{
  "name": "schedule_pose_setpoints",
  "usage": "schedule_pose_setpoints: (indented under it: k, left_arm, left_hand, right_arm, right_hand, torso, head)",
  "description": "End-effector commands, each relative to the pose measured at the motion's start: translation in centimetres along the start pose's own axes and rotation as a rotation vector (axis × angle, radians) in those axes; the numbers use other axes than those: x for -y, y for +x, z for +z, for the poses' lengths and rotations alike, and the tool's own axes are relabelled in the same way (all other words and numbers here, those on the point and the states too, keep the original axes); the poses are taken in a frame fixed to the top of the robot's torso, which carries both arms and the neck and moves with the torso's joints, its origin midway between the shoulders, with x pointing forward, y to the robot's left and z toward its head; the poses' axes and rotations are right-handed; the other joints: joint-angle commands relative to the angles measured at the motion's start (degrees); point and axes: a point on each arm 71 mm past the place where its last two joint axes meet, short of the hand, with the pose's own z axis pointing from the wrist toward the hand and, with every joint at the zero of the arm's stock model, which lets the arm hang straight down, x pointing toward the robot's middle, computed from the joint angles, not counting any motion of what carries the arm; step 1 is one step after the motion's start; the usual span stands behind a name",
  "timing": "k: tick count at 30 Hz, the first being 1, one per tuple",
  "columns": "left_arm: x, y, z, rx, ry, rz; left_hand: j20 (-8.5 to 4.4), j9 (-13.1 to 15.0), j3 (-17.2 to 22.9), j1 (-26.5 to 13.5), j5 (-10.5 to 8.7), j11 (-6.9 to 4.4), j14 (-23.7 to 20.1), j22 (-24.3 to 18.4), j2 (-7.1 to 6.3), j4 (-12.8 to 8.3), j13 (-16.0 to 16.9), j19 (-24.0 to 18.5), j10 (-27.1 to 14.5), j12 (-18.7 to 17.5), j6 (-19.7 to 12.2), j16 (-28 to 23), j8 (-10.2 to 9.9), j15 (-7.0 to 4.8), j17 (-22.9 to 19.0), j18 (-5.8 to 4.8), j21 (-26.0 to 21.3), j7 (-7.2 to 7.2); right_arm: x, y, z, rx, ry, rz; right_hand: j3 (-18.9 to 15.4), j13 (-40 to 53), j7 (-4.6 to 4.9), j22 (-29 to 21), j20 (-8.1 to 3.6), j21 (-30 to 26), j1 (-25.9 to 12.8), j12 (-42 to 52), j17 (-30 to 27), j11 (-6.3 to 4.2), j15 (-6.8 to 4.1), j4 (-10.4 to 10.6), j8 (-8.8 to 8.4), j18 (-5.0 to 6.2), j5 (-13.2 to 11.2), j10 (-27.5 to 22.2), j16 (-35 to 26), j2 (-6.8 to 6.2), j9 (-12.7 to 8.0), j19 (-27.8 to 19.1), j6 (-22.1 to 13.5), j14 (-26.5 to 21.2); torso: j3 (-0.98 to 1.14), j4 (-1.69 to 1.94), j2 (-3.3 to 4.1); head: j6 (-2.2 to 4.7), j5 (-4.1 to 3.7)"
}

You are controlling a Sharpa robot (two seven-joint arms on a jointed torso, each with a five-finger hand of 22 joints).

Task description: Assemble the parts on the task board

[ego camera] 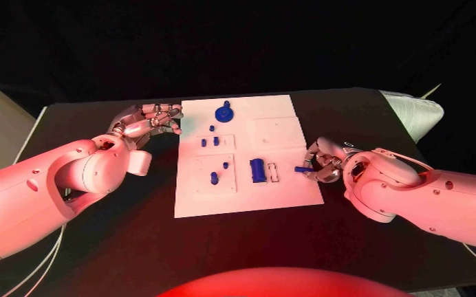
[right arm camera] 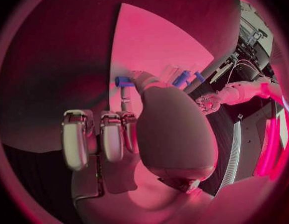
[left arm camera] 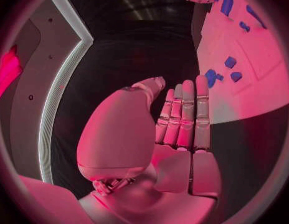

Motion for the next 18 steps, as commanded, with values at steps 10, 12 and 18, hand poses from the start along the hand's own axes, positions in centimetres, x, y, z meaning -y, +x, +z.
schedule_pose_setpoints:
  k: [10,12,18]
  left_arm:
    - [0.1,0.2,0.0,-0.013,0.009,-0.007]
    - [0.1,0.2,0.0,-0.013,0.008,-0.006]
    - [0.1,0.2,0.0,-0.013,0.008,-0.007]
  left_hand:
    - [0.17,-0.12,0.0,0.38,0.13,0.0,0.18,-0.13,0.08,0.45,-0.06,0.41,-0.24,0.26,-0.45,-0.4,0.13,0.09,0.09,0.74,-0.3,0.04]
    - [0.17,-0.12,0.0,0.38,0.13,0.0,0.18,-0.13,0.08,0.45,-0.06,0.41,-0.24,0.26,-0.45,-0.4,0.13,0.09,0.09,0.74,-0.3,0.04]
    - [0.17,-0.12,0.0,0.38,0.13,0.0,0.18,-0.13,0.08,0.45,-0.06,0.41,-0.24,0.26,-0.45,-0.4,0.13,0.09,0.09,0.74,-0.3,0.04]
  right_arm:
    - [-2.2,-0.4,-1.1,-0.044,-0.017,0.118]
    - [-2.5,-0.4,-1.2,-0.048,-0.019,0.135]
    - [-3.4,-0.2,-1.0,-0.052,-0.02,0.163]
  right_hand:
    - [1.46,15.07,-0.2,14.19,-0.38,0.48,-2.84,0.12,15.09,-0.64,-0.38,0.47,0.68,-0.64,1.44,5.98,0.25,0.6,0.69,5.52,-0.03,6.08]
    - [1.67,15.07,-0.19,14.21,-0.39,0.55,-3.83,0.12,15.09,-0.63,-0.38,0.58,0.75,-0.65,1.4,5.98,0.25,0.61,0.8,5.53,-0.11,6.08]
    - [2.0,15.07,-0.23,14.28,-0.38,0.81,-6.38,0.12,15.09,-0.65,-0.38,0.59,0.96,-0.7,0.22,5.98,0.25,0.52,1.09,5.57,-0.17,6.08]
  torso:
    - [-0.04,0.06,0.02]
    - [-0.04,0.06,0.01]
    - [-0.08,0.03,0.0]
  head:
    - [0.08,-0.24]
    - [0.03,-0.26]
    - [-0.02,-0.24]
